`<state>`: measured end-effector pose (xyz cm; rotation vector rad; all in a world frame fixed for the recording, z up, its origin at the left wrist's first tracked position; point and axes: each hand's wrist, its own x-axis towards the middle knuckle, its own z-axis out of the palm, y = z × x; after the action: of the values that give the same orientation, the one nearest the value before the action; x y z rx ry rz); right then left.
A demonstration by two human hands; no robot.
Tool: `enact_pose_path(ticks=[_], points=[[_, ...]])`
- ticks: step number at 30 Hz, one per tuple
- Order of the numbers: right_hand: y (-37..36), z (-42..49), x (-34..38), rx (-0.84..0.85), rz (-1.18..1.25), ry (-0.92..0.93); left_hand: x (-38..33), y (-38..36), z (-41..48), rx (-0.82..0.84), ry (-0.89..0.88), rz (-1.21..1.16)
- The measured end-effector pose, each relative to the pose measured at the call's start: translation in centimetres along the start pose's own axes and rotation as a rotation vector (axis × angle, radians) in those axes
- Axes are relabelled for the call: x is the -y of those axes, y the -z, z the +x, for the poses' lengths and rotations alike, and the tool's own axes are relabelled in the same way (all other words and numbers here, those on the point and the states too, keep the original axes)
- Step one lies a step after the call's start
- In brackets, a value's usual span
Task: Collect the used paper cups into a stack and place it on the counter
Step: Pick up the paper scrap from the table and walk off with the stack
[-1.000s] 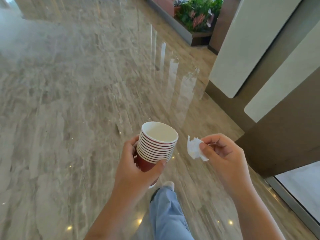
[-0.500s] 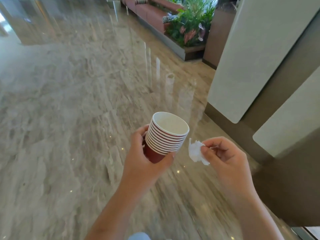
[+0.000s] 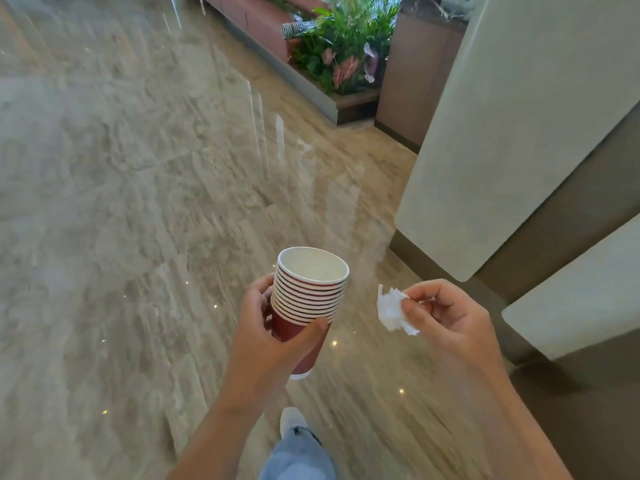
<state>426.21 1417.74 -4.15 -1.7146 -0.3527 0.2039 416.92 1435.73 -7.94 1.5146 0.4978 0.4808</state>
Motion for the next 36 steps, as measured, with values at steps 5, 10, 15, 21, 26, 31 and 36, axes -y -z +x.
enact_pose_path(ticks=[5,10,15,21,26,31,36], points=[[-2.9,11.3,1.7,-0.005,-0.057,0.071,-1.4,-0.2,12.3,0.005,-0.025,-0.005],[-3.8,19.2,0.8,-0.030,-0.050,0.031,-1.8,-1.8,20.9,0.048,-0.037,0.037],[-3.8,28.6,-0.6,-0.078,-0.075,0.028,-1.2,-4.3,29.0,0.067,-0.025,0.030],[-2.8,42.3,-2.0,-0.106,-0.099,0.089,-0.8,-8.4,40.8,0.059,-0.038,0.029],[0.3,54.2,-1.7,-0.109,-0.076,0.115,-3.1,-14.3,52.5,0.086,-0.048,0.009],[3.1,63.0,-1.5,-0.152,-0.070,0.126,-4.5,-19.7,60.8,0.121,-0.107,0.043],[4.5,68.9,-2.8,-0.177,-0.020,0.084,-3.2,-23.7,66.8,0.177,-0.043,0.027]])
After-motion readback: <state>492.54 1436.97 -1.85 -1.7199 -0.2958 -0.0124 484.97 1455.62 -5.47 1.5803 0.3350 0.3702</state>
